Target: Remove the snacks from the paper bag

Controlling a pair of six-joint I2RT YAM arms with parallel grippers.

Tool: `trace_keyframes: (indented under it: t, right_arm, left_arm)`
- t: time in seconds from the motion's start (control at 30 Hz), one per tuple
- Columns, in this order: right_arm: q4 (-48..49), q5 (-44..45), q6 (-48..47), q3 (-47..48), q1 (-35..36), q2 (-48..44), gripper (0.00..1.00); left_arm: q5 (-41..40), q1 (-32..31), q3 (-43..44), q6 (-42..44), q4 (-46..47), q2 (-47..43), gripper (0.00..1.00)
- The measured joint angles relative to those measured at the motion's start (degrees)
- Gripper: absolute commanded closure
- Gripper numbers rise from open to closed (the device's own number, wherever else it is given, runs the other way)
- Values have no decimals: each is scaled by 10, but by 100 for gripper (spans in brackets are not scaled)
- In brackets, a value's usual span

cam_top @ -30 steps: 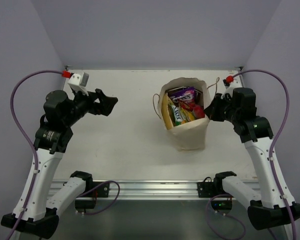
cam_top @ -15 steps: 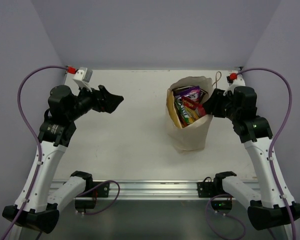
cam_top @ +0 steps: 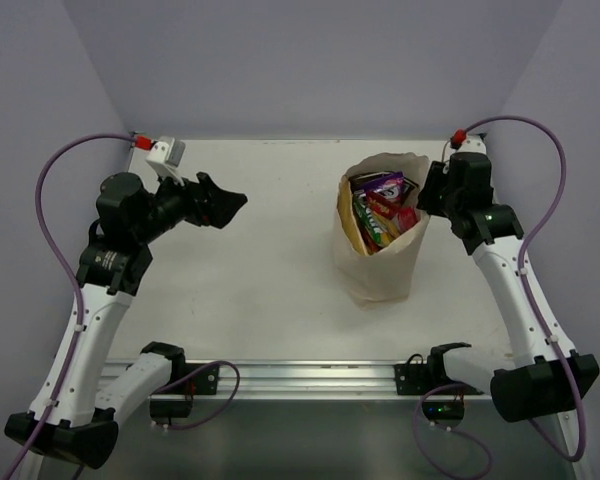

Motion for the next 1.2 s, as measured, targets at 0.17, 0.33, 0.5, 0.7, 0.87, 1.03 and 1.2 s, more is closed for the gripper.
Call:
trace_keyframes:
  t: [0.17, 0.33, 0.5, 0.7, 0.87, 1.03, 1.2]
  right_arm:
    - [5, 0, -16, 11, 1, 3, 99]
    - [-26, -6, -58, 66, 3, 10, 100]
    - [-45, -34, -104, 114, 5, 19, 100]
    - [-31, -73, -147, 113, 8, 9, 100]
    - [6, -110, -161, 48, 37, -36, 100]
    - [32, -139, -159, -1, 70, -77, 100]
    - [35, -154, -155, -20, 87, -99, 100]
  left_arm:
    - [4, 0, 0, 13, -2, -4, 0]
    - [21, 0, 0, 29, -6, -1, 1]
    - [33, -4, 2, 39, -14, 16, 3]
    - [22, -53, 19, 40, -17, 44, 3]
    - [-40, -176, 35, 38, -9, 73, 3]
    - [-116, -283, 36, 26, 5, 115, 3]
    - [-173, -346, 32, 8, 37, 144, 4]
